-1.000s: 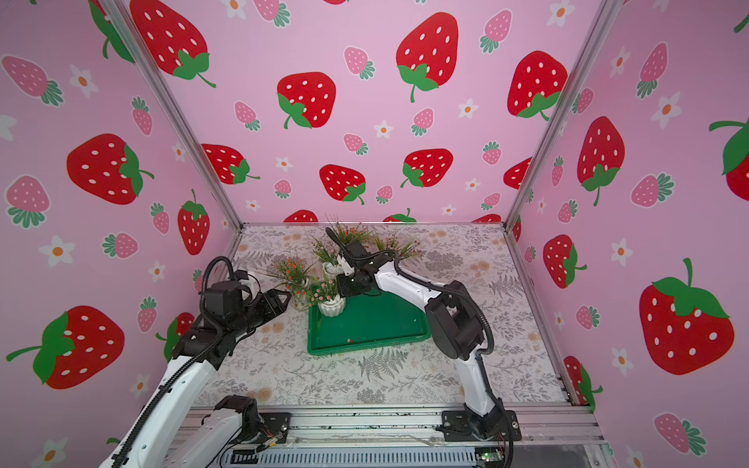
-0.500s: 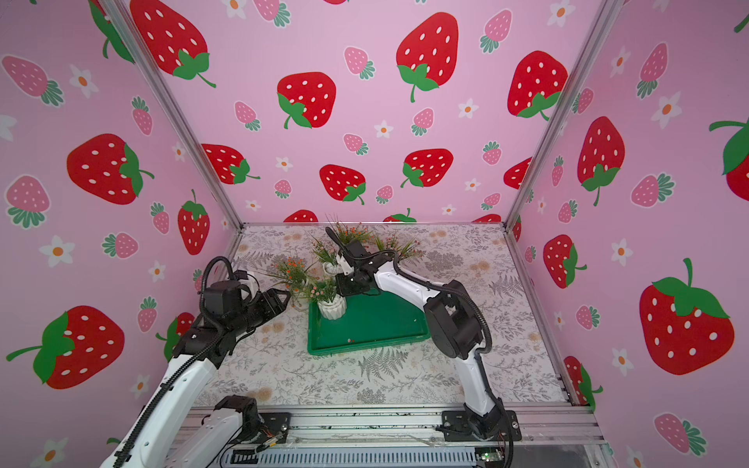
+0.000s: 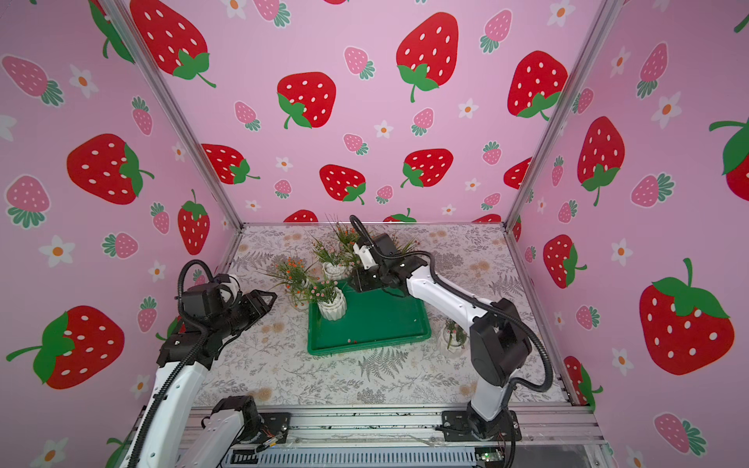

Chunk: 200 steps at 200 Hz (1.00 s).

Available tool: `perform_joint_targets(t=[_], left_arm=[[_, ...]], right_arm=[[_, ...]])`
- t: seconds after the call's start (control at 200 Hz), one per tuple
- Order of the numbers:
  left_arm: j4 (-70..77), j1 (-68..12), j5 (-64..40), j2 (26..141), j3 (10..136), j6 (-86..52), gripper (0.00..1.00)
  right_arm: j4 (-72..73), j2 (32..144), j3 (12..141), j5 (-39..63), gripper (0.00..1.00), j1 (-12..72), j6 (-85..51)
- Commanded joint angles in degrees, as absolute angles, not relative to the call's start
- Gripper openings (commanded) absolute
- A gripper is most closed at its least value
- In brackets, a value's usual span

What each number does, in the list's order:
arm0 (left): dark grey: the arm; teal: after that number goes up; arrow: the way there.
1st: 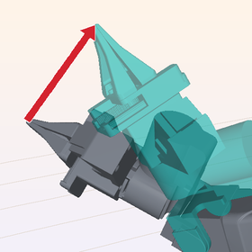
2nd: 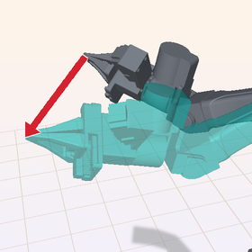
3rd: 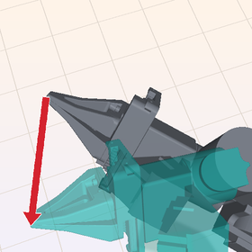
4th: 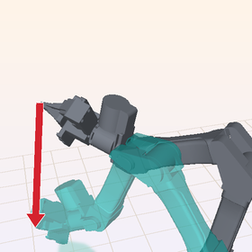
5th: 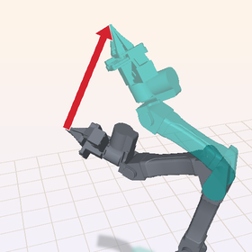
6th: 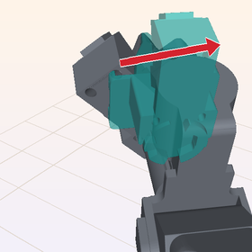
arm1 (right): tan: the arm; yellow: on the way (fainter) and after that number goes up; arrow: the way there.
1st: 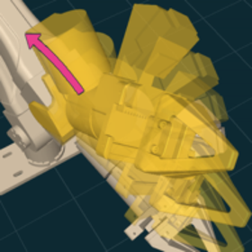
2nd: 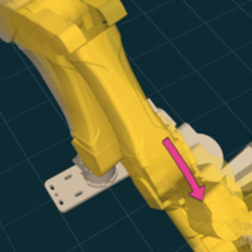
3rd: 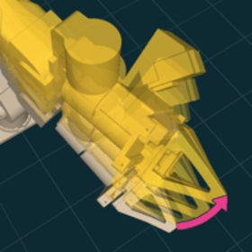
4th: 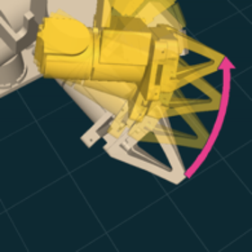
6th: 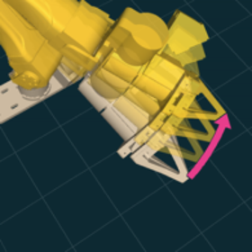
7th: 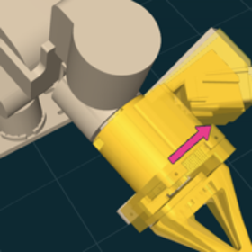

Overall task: Put the potted gypsophila into the storage box
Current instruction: Place the baby's breath potted plant at the storage box, then pick up the baby's breath potted plant from the center of the board.

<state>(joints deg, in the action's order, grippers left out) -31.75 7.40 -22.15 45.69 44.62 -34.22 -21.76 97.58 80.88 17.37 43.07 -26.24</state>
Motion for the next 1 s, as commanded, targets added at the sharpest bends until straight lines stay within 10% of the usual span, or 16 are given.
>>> perform_joint_targets(t=[0.0,0.996], left_arm=[[-34.3,10.1,-25.8,46.8,47.6,-32.9,0.65],[-56.3,6.6,-13.3,97.8,86.0,-16.8,0.42]], right_arm=[[-19.8,94.3,76.6,19.6,0.46,38.7,-23.6],[-20.9,99.3,78.0,34.0,0.45,30.9,-16.1]])
